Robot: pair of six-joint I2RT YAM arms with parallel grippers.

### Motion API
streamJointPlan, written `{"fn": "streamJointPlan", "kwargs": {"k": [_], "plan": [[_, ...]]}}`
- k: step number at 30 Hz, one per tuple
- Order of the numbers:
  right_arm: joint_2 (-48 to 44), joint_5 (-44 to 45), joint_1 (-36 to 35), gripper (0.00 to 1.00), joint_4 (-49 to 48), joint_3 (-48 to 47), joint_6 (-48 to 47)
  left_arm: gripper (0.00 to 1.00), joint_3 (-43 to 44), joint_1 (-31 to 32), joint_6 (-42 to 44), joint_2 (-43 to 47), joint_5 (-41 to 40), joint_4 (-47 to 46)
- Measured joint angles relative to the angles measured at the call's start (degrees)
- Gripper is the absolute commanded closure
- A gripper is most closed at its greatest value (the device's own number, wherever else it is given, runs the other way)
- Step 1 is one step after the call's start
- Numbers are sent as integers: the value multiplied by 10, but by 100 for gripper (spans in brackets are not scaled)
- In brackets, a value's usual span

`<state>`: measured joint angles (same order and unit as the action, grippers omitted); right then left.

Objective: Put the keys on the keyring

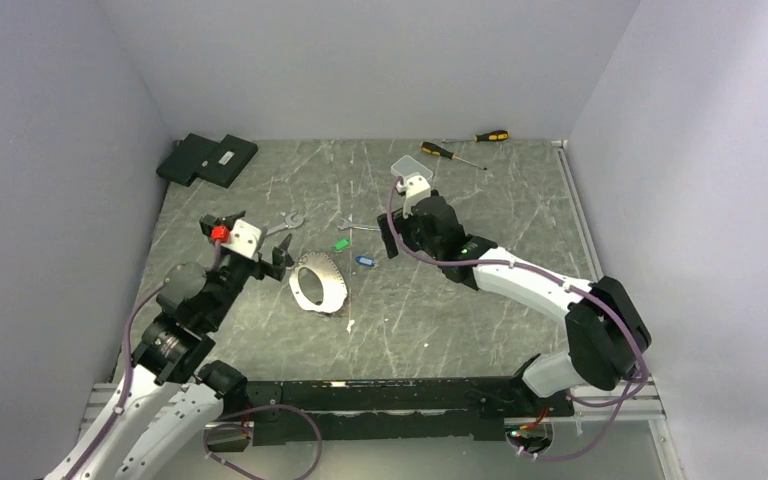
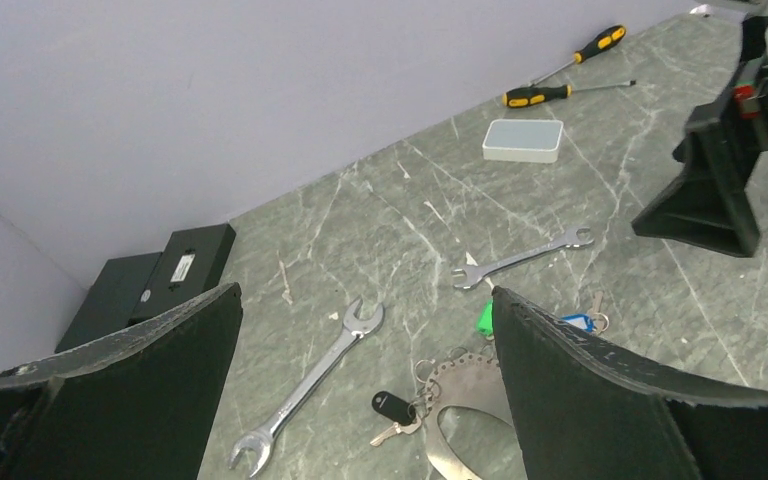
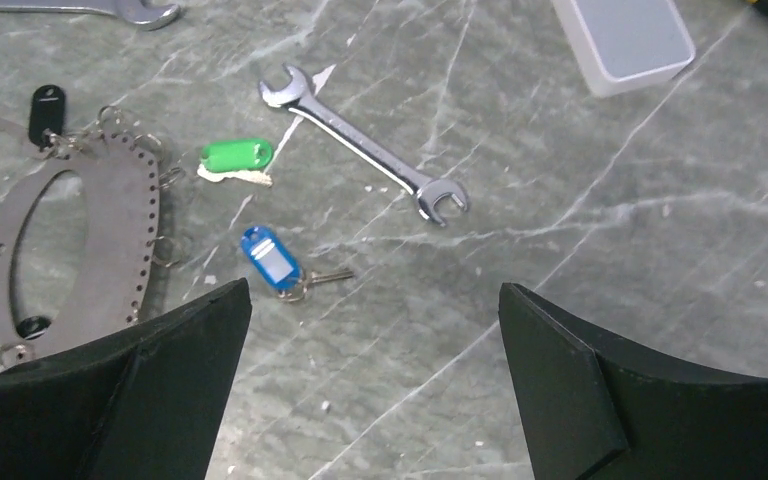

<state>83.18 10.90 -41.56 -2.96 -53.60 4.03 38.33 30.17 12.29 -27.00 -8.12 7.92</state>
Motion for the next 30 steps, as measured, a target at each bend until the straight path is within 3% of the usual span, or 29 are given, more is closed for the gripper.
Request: {"fn": "streamJointPlan", "kwargs": {"k": [5, 13, 22, 30], "plan": [[-8, -51, 9, 7, -3, 24, 42, 0, 0, 0, -4, -37, -19, 1], [-86, -84, 9, 0, -6, 102, 79, 1, 0, -1, -19, -98, -42, 0], [-287, 8, 9, 0, -102, 169, 120, 1, 0, -2, -30, -137, -42, 4], [-347, 51, 9, 0, -104, 176, 114, 1, 1, -3, -30, -148, -37, 5]]}}
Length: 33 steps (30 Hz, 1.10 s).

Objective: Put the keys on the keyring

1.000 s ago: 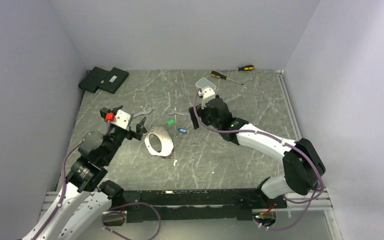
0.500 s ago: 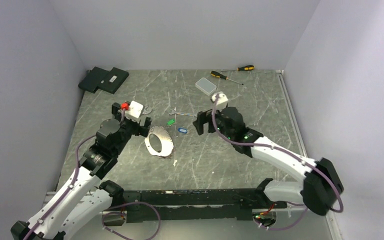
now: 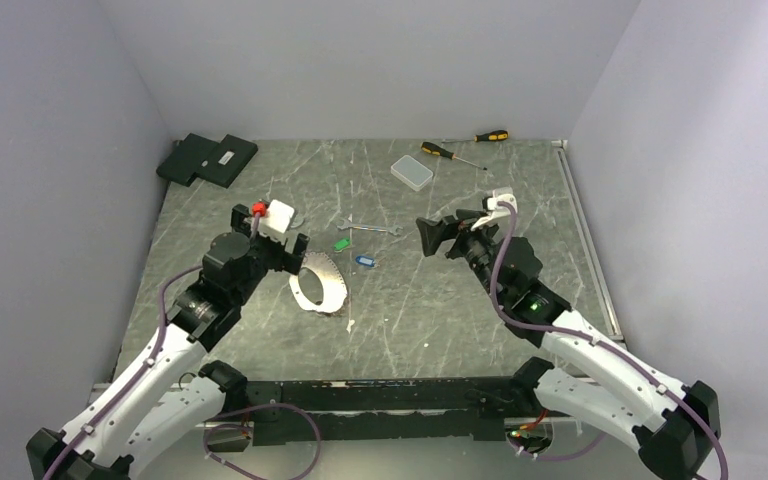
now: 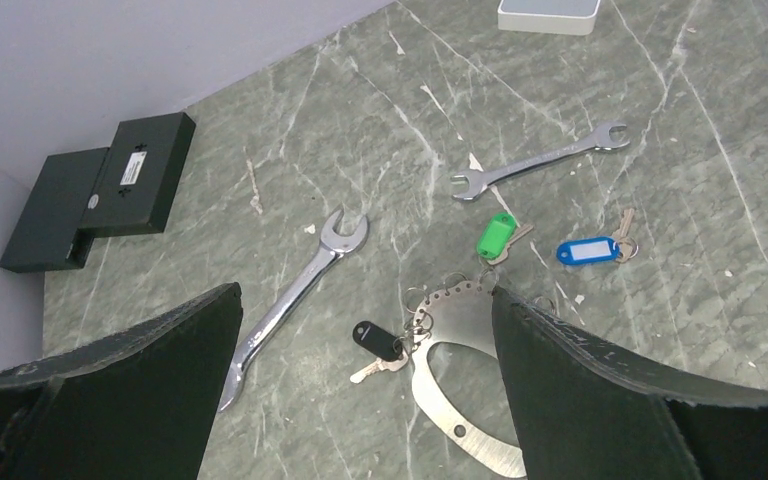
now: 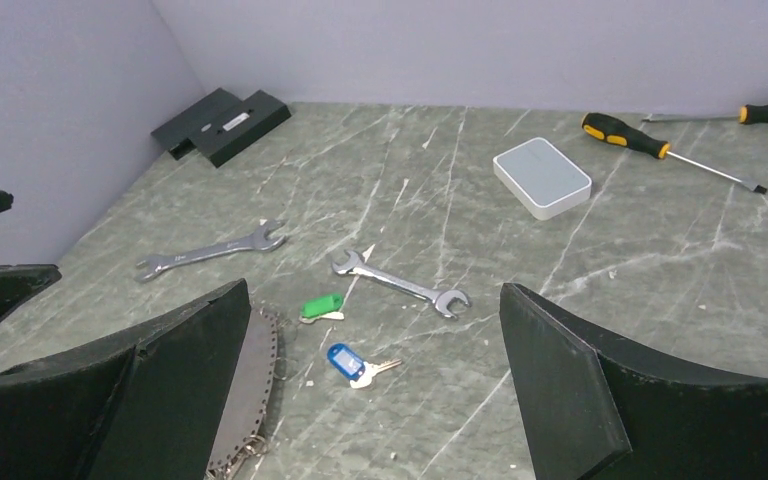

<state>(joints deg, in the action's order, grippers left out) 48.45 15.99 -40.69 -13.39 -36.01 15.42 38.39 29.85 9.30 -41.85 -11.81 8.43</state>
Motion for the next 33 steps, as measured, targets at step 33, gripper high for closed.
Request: {"fn": "streamJointPlan", "kwargs": {"k": [33], "plan": [[120, -79, 0, 0, -24, -16, -49, 1, 7, 0, 3, 7, -1, 5]]}}
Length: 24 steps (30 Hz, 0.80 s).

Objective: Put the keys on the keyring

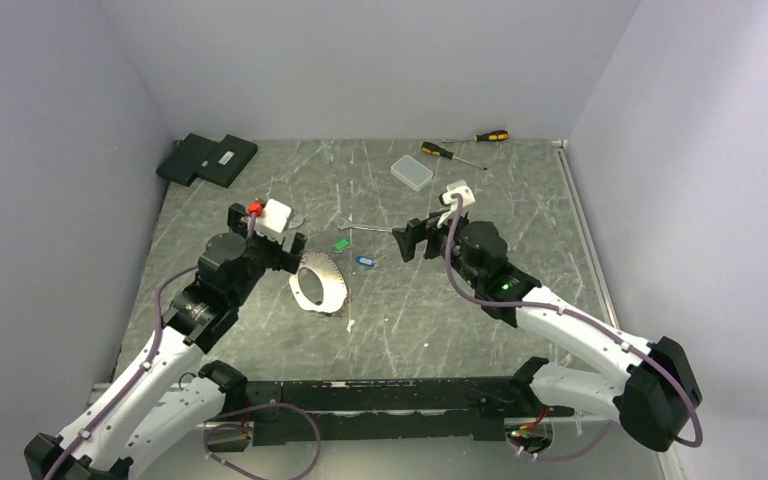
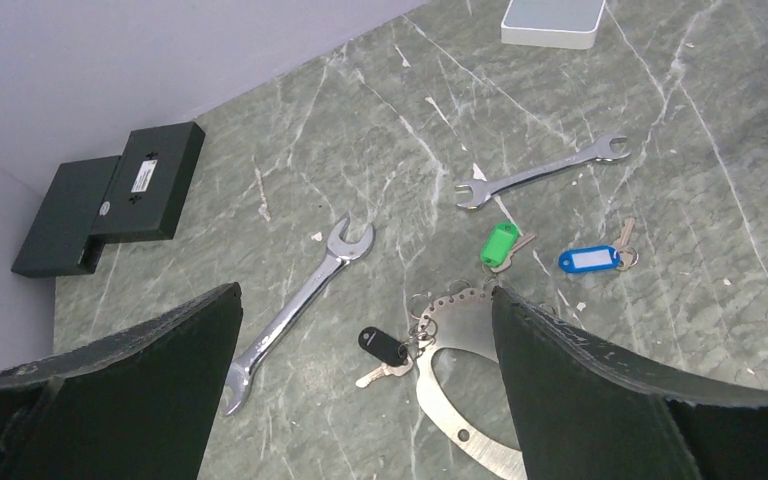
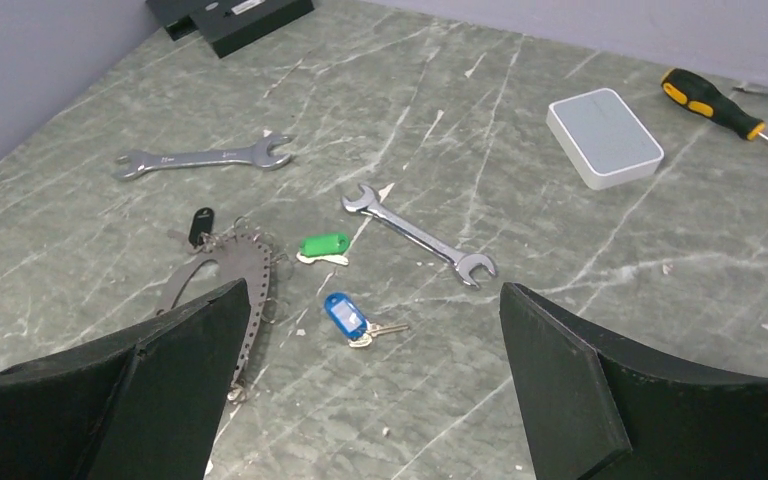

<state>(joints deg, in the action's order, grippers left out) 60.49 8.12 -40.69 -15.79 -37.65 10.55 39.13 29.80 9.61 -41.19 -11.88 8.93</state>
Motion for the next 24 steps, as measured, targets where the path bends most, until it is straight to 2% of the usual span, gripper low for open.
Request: {"fn": "streamJointPlan", "kwargs": {"k": [12, 24], "plan": [[94, -27, 0, 0, 62, -98, -57, 0, 0, 0, 2, 23, 0, 0], [149, -62, 6, 0, 132, -182, -140, 0, 0, 0, 2, 28, -1, 0]]}}
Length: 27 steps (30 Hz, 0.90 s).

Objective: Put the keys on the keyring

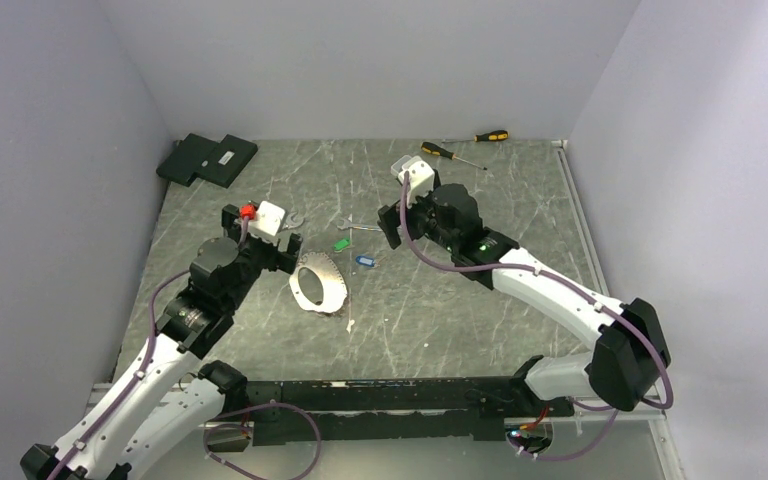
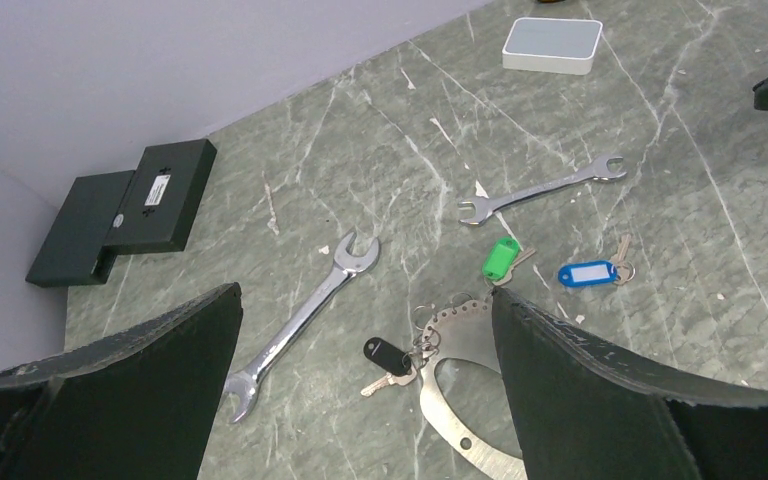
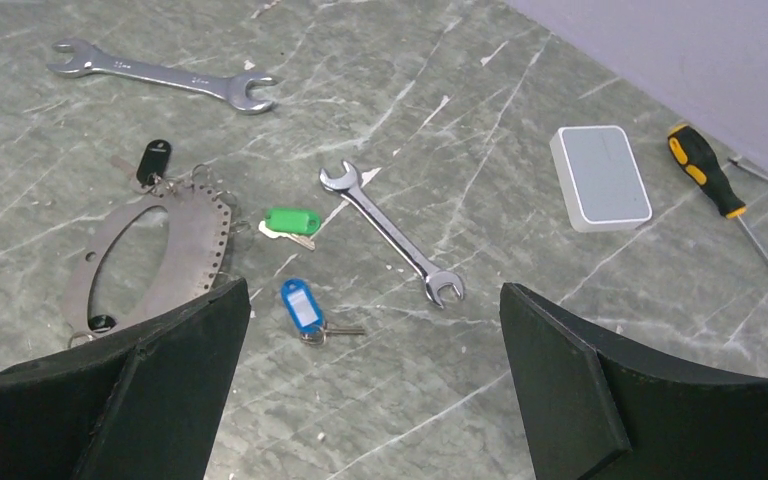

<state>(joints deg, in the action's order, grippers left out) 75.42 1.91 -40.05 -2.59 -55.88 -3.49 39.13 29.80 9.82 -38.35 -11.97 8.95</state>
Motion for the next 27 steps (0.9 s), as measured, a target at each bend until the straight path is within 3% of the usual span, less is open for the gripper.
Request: {"fn": "streamJointPlan", "kwargs": {"k": [8, 16, 27], "plan": [[7, -24, 5, 0, 4, -5, -7, 1, 0, 0, 0, 11, 0, 0], [-32, -4, 5, 0, -59, 43, 6, 1, -1, 0, -7, 5, 0, -9], [-36, 7, 5, 0, -85, 50, 11, 1, -14, 0, -152, -61, -60, -66]]}}
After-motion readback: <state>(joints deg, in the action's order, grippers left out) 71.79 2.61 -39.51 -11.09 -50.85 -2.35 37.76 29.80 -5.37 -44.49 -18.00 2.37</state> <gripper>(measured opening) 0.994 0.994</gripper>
